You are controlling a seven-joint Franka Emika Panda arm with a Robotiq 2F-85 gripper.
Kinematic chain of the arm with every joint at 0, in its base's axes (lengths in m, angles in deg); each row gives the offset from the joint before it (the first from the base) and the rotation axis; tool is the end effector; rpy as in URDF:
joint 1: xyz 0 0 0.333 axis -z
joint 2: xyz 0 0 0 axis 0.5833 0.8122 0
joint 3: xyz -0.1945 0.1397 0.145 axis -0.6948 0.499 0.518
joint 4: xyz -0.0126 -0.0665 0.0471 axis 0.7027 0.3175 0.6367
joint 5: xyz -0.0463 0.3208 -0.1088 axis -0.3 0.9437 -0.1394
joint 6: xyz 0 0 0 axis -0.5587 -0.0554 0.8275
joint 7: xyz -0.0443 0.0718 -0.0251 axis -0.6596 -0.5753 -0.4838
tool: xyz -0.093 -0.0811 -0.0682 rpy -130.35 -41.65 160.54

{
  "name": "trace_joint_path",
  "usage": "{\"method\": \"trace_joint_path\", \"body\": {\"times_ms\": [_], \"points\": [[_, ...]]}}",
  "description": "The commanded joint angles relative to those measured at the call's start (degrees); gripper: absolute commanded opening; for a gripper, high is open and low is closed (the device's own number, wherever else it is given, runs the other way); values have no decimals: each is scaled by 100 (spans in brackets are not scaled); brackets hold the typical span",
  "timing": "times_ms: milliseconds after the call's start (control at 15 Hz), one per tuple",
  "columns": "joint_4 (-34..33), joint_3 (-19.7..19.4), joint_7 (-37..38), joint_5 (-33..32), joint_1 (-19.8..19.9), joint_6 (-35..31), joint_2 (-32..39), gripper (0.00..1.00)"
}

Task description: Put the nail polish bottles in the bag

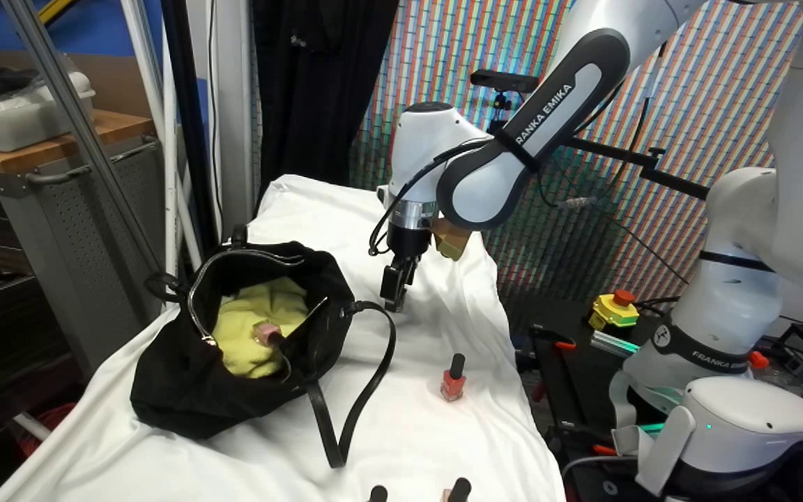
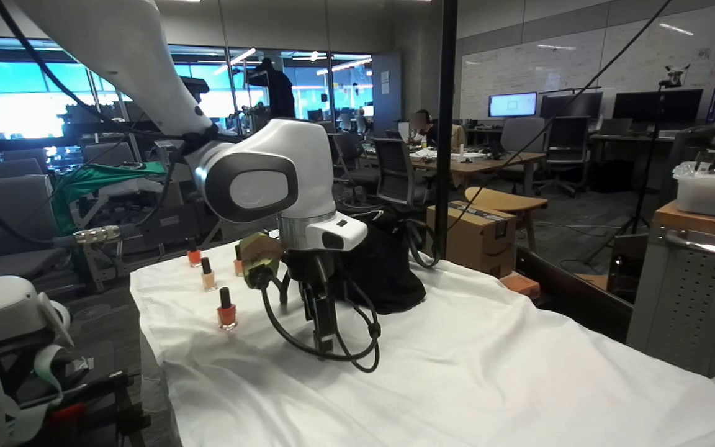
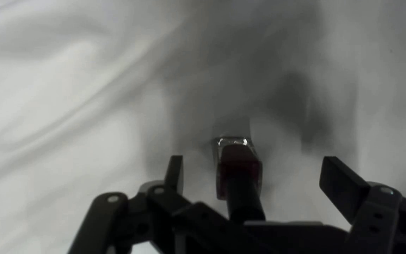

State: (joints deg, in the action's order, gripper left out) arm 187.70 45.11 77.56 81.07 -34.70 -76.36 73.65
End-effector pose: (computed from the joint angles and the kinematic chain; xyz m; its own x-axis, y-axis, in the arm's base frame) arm 0.4767 -0.0338 0.1963 0.9813 -0.1924 0.0103 -0.1926 -0.9808 0.0316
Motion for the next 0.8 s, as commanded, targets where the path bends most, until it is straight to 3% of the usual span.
{"method": "trace_joint_path", "body": {"times_ms": [0,733], "points": [[-172,7,-209,150,75,40,108,100],[-422,23,-329,149,123,133,463,100]]}}
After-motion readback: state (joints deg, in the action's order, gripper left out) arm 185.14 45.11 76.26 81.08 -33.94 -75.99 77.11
